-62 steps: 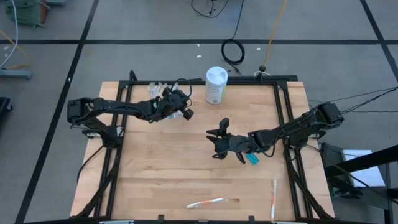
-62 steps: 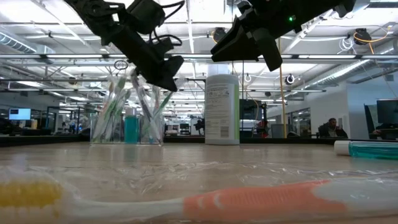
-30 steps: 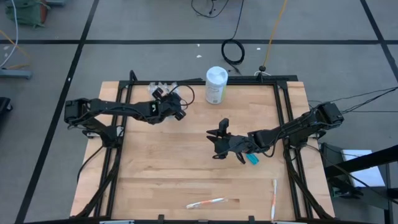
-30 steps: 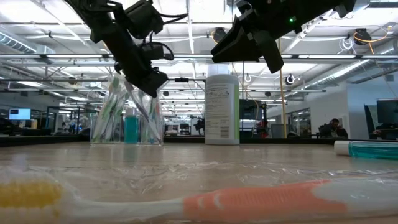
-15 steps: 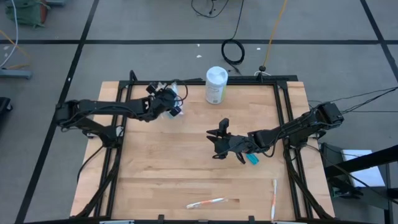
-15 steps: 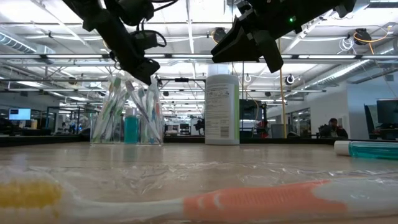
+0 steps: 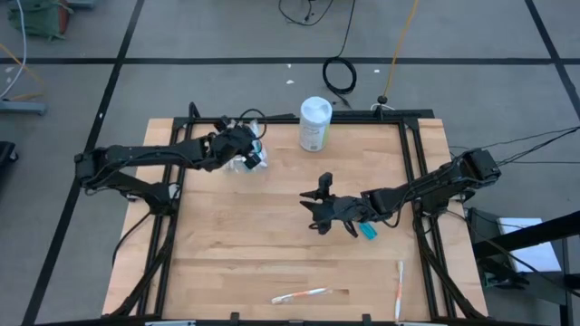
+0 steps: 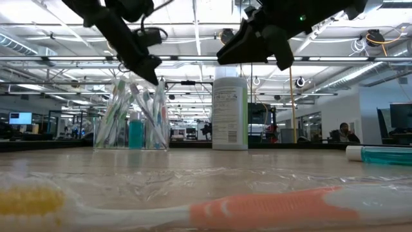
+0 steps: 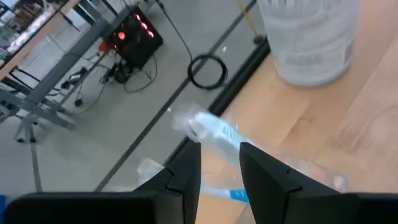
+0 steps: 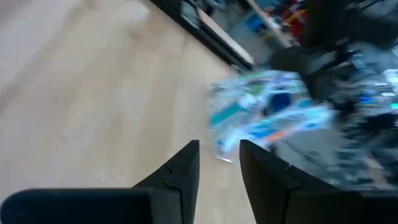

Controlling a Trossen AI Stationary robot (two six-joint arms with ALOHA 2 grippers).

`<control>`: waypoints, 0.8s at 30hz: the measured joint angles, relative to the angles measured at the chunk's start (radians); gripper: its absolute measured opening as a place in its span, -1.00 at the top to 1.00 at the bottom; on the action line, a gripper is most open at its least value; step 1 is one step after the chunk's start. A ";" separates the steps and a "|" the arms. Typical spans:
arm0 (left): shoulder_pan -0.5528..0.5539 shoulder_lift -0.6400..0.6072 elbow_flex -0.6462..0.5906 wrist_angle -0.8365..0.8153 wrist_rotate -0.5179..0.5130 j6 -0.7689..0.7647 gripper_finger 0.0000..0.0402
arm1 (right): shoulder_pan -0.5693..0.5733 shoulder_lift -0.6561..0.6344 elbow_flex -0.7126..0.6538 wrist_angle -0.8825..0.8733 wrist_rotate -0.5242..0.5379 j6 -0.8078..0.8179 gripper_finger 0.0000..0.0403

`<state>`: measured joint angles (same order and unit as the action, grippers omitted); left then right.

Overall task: Pick & Place toothbrushing station
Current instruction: Adjust the green toothbrush to the right of the transparent organizer, then put the orange toothbrush into the right of the transparent organizer

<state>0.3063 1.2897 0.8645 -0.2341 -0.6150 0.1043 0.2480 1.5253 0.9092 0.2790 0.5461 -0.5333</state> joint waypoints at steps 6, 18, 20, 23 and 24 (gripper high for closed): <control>-0.051 -0.121 0.010 -0.010 0.048 -0.059 0.41 | -0.059 0.000 0.000 0.006 -0.218 0.130 0.46; -0.203 -0.235 0.010 -0.105 0.482 -0.225 0.41 | -0.144 0.000 0.000 -0.033 -0.449 0.346 0.46; -0.234 -0.218 0.010 -0.110 0.505 -0.244 0.41 | -0.144 0.000 0.000 -0.050 -0.449 0.364 0.46; -0.283 -0.189 0.010 -0.135 0.513 -0.250 0.41 | -0.144 0.000 0.000 -0.064 -0.450 0.361 0.46; -0.298 -0.182 0.009 -0.138 0.513 -0.253 0.41 | -0.144 0.000 0.000 -0.067 -0.450 0.356 0.46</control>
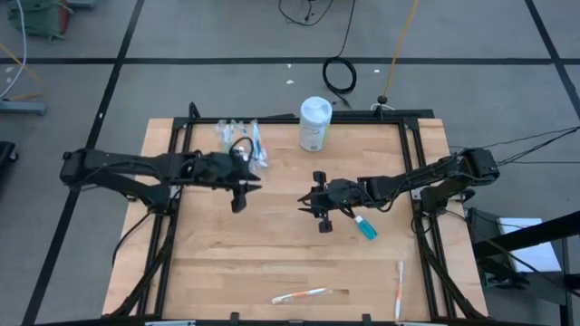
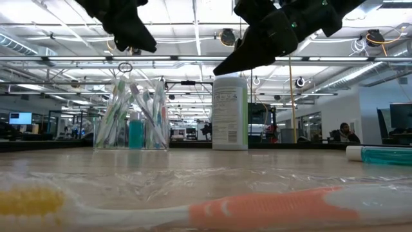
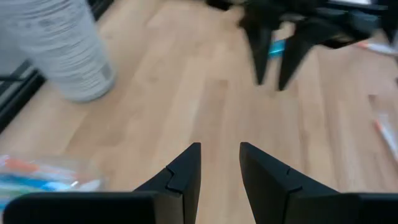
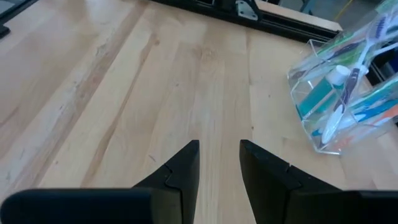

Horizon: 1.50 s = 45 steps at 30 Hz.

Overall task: Pick & Place toothbrushing station
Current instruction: Put the orange toothbrush into the right of the transparent organizer

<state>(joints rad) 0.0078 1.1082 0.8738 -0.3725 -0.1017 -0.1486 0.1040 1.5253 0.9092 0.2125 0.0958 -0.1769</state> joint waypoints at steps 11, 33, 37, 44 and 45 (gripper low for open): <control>-0.118 0.097 0.001 0.022 -0.003 -0.018 0.41 | 0.004 0.000 0.000 -0.017 -0.001 0.011 0.46; -0.148 0.142 0.001 0.036 -0.013 -0.176 0.41 | 0.308 -0.158 -0.016 -0.774 -0.246 1.282 0.46; -0.149 0.142 0.001 0.032 -0.013 -0.180 0.41 | 0.398 -0.159 -0.024 -0.854 -0.351 1.603 0.46; -0.149 0.142 0.001 0.032 -0.042 -0.182 0.41 | 0.493 -0.158 -0.024 -0.898 -0.358 1.762 0.46; -0.149 0.142 0.001 0.032 -0.053 -0.179 0.41 | 0.501 -0.158 -0.024 -0.901 -0.357 1.793 0.46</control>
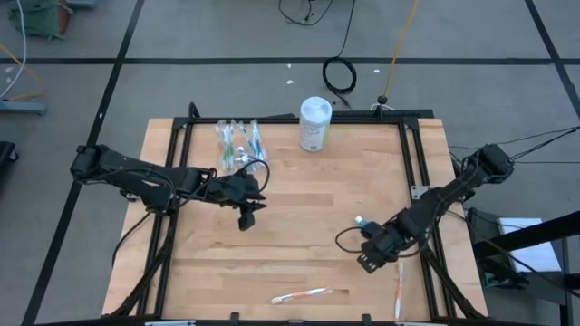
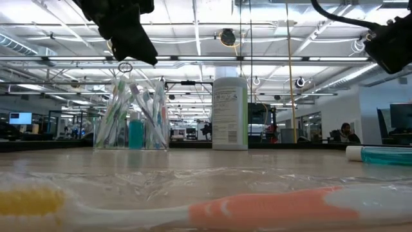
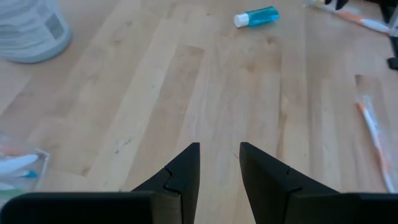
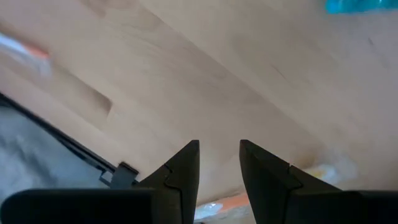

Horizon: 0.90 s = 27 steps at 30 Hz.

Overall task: Pick & Place toothbrushing station
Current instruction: Put the orange toothbrush into the right of the transparent organizer

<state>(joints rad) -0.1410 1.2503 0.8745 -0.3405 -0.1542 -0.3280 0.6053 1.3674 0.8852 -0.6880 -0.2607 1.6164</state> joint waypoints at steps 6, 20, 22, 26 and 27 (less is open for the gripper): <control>0.000 0.000 0.000 -0.008 -0.014 0.073 0.41 | 0.079 0.000 0.000 -0.054 -0.002 0.242 0.46; 0.000 0.000 0.000 -0.011 -0.014 0.143 0.41 | 0.270 0.002 -0.120 0.006 -0.007 0.605 0.46; 0.000 0.000 0.000 -0.011 -0.014 0.143 0.41 | 0.270 0.002 -0.142 0.037 -0.007 0.601 0.46; 0.000 0.000 0.000 -0.011 -0.014 0.143 0.41 | 0.270 0.002 -0.193 0.083 -0.007 0.598 0.46; 0.000 0.000 0.000 -0.011 -0.014 0.143 0.41 | 0.270 0.002 -0.208 0.094 -0.007 0.595 0.46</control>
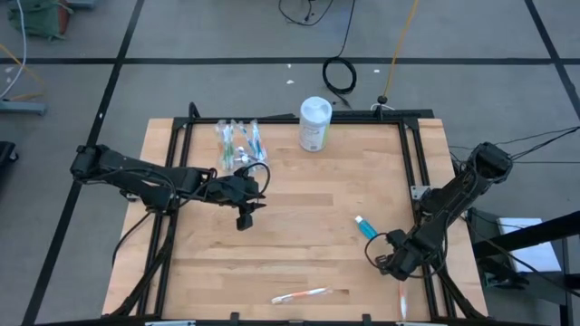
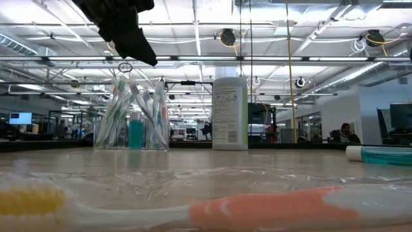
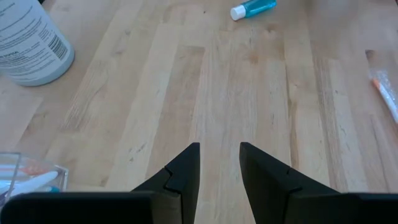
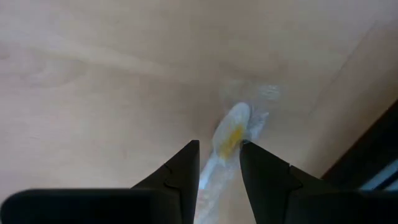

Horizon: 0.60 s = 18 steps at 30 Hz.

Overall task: Pick & Place toothbrushing station
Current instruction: Put the orange toothbrush into the right of the transparent organizer

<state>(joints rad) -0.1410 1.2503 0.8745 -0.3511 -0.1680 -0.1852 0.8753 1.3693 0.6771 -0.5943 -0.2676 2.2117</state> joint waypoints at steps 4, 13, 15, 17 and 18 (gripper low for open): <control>0.000 0.000 0.000 0.007 0.000 0.000 0.41 | 0.000 -0.005 -0.058 0.072 -0.010 -0.006 0.46; 0.000 0.000 0.000 0.010 0.000 -0.001 0.41 | -0.001 -0.004 -0.089 0.146 -0.014 -0.076 0.67; 0.000 0.000 0.000 0.013 0.000 -0.001 0.41 | -0.001 -0.004 -0.090 0.165 -0.014 -0.092 0.75; 0.000 0.000 0.000 0.012 0.000 -0.002 0.41 | -0.001 -0.004 -0.090 0.179 -0.015 -0.101 0.83; 0.000 0.000 0.000 0.012 0.000 -0.002 0.41 | -0.001 -0.004 -0.090 0.183 -0.014 -0.112 0.87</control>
<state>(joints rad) -0.1410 1.2503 0.8745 -0.3389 -0.1680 -0.1872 0.8742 1.3657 0.5869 -0.4108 -0.2816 2.1000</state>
